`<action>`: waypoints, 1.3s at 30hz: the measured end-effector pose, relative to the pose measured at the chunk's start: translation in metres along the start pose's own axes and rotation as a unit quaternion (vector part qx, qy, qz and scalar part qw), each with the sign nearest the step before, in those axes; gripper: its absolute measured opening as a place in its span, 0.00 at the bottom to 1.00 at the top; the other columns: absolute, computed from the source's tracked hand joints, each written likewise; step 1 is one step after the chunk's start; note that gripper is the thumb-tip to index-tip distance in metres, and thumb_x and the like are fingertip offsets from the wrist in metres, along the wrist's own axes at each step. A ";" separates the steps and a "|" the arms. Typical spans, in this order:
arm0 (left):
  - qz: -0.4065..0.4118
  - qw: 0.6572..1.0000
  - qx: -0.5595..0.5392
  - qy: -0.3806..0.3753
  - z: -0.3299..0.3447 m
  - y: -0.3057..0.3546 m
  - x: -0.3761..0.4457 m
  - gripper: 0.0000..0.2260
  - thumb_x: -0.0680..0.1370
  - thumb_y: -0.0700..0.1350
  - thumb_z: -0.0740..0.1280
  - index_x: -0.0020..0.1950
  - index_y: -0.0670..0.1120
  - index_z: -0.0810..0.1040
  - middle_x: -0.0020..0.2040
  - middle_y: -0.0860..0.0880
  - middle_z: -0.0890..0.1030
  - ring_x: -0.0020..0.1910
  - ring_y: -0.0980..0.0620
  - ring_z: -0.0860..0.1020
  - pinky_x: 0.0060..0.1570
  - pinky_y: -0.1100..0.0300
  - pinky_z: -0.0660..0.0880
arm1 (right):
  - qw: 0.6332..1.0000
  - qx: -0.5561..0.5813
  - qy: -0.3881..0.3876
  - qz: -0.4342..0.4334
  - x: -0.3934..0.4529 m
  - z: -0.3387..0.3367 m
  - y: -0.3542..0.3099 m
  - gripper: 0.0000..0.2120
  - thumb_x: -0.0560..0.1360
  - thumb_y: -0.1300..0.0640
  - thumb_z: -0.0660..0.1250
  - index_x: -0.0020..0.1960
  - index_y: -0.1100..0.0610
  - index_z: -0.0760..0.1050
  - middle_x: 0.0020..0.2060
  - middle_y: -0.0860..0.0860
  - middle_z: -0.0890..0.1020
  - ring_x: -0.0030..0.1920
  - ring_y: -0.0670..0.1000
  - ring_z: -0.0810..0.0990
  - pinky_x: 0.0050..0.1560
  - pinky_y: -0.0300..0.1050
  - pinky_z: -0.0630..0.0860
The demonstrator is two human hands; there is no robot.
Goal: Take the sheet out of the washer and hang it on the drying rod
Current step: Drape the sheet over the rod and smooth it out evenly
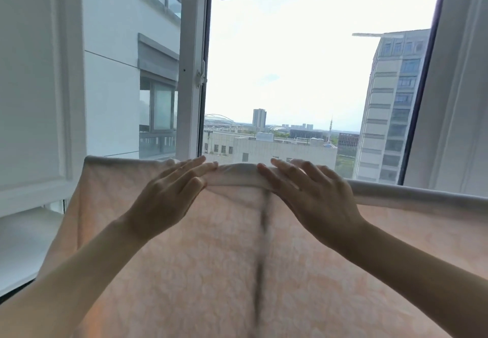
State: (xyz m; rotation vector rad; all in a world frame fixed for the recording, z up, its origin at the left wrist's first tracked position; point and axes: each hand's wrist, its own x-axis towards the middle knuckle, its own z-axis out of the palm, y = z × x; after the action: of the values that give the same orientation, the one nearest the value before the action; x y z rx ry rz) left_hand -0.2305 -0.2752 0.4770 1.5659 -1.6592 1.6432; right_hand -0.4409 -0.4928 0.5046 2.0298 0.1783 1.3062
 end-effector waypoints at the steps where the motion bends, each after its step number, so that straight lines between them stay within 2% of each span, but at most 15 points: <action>1: -0.016 1.000 0.017 -0.002 0.000 0.002 0.000 0.04 0.80 0.39 0.66 0.52 0.42 0.72 0.64 0.40 0.78 0.63 0.39 0.76 0.58 0.37 0.74 | 1.000 0.001 -0.012 -0.003 -0.001 0.001 -0.002 0.32 0.74 0.63 0.71 0.75 0.54 0.64 0.67 0.55 0.75 0.65 0.57 0.75 0.53 0.52 0.76; 4: -0.063 0.997 0.049 -0.007 0.004 0.008 -0.001 0.07 0.77 0.37 0.69 0.52 0.41 0.72 0.64 0.38 0.77 0.60 0.35 0.77 0.52 0.35 0.78 | 0.999 0.008 -0.052 -0.015 0.000 -0.002 -0.008 0.35 0.72 0.66 0.72 0.75 0.55 0.63 0.73 0.55 0.68 0.74 0.58 0.63 0.66 0.58 0.69; 9: -0.089 0.995 0.049 0.004 0.006 0.008 -0.003 0.05 0.78 0.36 0.68 0.51 0.40 0.72 0.63 0.38 0.78 0.60 0.34 0.77 0.53 0.37 0.78 | 0.997 0.016 -0.070 -0.023 0.009 -0.007 -0.012 0.30 0.75 0.66 0.67 0.75 0.60 0.62 0.73 0.55 0.67 0.75 0.58 0.61 0.70 0.59 0.66; 11: -0.096 0.995 0.034 0.022 0.003 0.009 -0.003 0.05 0.79 0.37 0.67 0.50 0.41 0.70 0.63 0.38 0.78 0.60 0.36 0.77 0.57 0.38 0.74 | 0.997 0.012 -0.067 -0.030 0.013 -0.004 -0.015 0.26 0.78 0.65 0.61 0.75 0.62 0.62 0.73 0.56 0.67 0.74 0.58 0.63 0.69 0.59 0.67; 13: -0.094 0.995 0.029 0.034 0.003 0.011 -0.002 0.05 0.80 0.38 0.66 0.50 0.42 0.70 0.63 0.39 0.78 0.60 0.36 0.77 0.60 0.39 0.70 | 0.998 0.015 -0.058 -0.026 0.020 -0.001 -0.021 0.22 0.82 0.59 0.58 0.75 0.63 0.62 0.72 0.57 0.68 0.72 0.58 0.67 0.67 0.57 0.70; 15: -0.093 0.995 0.024 0.038 0.006 0.012 -0.001 0.06 0.79 0.37 0.67 0.50 0.41 0.70 0.63 0.39 0.78 0.60 0.36 0.77 0.60 0.40 0.70 | 0.998 0.026 -0.059 -0.010 0.031 0.002 -0.030 0.26 0.81 0.53 0.62 0.74 0.63 0.63 0.70 0.58 0.71 0.68 0.57 0.72 0.62 0.55 0.74; 20: -0.101 0.993 0.029 0.045 0.010 0.017 0.000 0.06 0.77 0.38 0.70 0.50 0.39 0.74 0.61 0.38 0.79 0.60 0.37 0.77 0.59 0.41 0.73 | 0.997 0.000 -0.082 0.004 0.066 0.016 -0.051 0.28 0.73 0.49 0.71 0.69 0.63 0.72 0.62 0.57 0.79 0.57 0.57 0.81 0.50 0.52 0.80; 22: -0.106 0.992 0.041 0.045 0.009 0.016 0.001 0.05 0.78 0.40 0.69 0.49 0.39 0.77 0.60 0.39 0.80 0.59 0.37 0.78 0.58 0.41 0.74 | 0.994 -0.031 -0.100 0.007 0.077 0.022 -0.060 0.29 0.71 0.50 0.74 0.67 0.63 0.73 0.58 0.57 0.82 0.52 0.56 0.83 0.47 0.50 0.80; 25: -0.124 0.990 0.056 0.036 0.004 0.005 0.000 0.09 0.80 0.44 0.66 0.50 0.38 0.80 0.56 0.40 0.83 0.55 0.39 0.81 0.53 0.42 0.78 | 0.993 -0.047 -0.109 -0.004 0.087 0.031 -0.071 0.27 0.70 0.57 0.76 0.65 0.65 0.74 0.54 0.58 0.83 0.48 0.56 0.84 0.47 0.51 0.81; 28: -0.137 0.988 0.067 0.009 -0.005 -0.013 -0.008 0.11 0.81 0.45 0.64 0.51 0.38 0.80 0.52 0.41 0.84 0.51 0.41 0.83 0.50 0.46 0.80 | 0.996 -0.027 -0.078 -0.025 0.087 0.037 -0.074 0.24 0.71 0.63 0.70 0.66 0.64 0.73 0.55 0.59 0.83 0.48 0.57 0.84 0.48 0.52 0.80; 30: -0.141 0.988 0.065 -0.010 -0.012 -0.025 -0.016 0.09 0.81 0.44 0.64 0.51 0.39 0.80 0.51 0.42 0.84 0.49 0.42 0.84 0.51 0.49 0.80 | 0.997 -0.016 -0.063 -0.036 0.084 0.039 -0.073 0.23 0.73 0.64 0.62 0.68 0.63 0.72 0.57 0.59 0.82 0.47 0.58 0.84 0.47 0.53 0.80; 32: -0.153 0.987 0.036 -0.030 -0.021 -0.035 -0.022 0.07 0.82 0.43 0.63 0.52 0.40 0.78 0.50 0.43 0.84 0.48 0.43 0.84 0.49 0.49 0.81 | 0.997 -0.004 -0.061 -0.037 0.081 0.040 -0.070 0.24 0.73 0.64 0.60 0.69 0.62 0.72 0.59 0.58 0.81 0.47 0.58 0.83 0.47 0.54 0.79; 34: -0.169 0.984 -0.009 -0.050 -0.029 -0.045 -0.025 0.06 0.81 0.41 0.63 0.54 0.41 0.77 0.49 0.44 0.84 0.47 0.44 0.83 0.48 0.48 0.81 | 0.998 0.007 -0.057 -0.036 0.080 0.040 -0.070 0.24 0.73 0.64 0.60 0.69 0.62 0.72 0.60 0.58 0.80 0.47 0.58 0.83 0.48 0.55 0.79; 37: -0.169 0.981 -0.035 -0.092 -0.036 -0.060 -0.021 0.11 0.77 0.36 0.67 0.60 0.41 0.77 0.49 0.45 0.83 0.48 0.46 0.82 0.51 0.48 0.80 | 0.998 0.014 -0.051 -0.043 0.080 0.038 -0.071 0.25 0.71 0.65 0.63 0.69 0.62 0.72 0.61 0.57 0.80 0.47 0.57 0.83 0.47 0.54 0.79; 39: -0.161 0.979 -0.035 -0.117 -0.038 -0.067 -0.017 0.12 0.76 0.34 0.68 0.60 0.41 0.79 0.50 0.45 0.82 0.49 0.47 0.81 0.53 0.49 0.79 | 0.997 0.021 -0.050 -0.046 0.080 0.038 -0.072 0.26 0.70 0.66 0.66 0.69 0.62 0.71 0.61 0.57 0.80 0.47 0.58 0.82 0.48 0.54 0.78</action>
State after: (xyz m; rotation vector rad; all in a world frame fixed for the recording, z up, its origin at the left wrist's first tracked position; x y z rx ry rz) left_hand -0.1859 -0.2175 0.5060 1.9351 -1.4518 1.2641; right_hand -0.3531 -0.4209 0.5102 2.0910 0.2516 1.1514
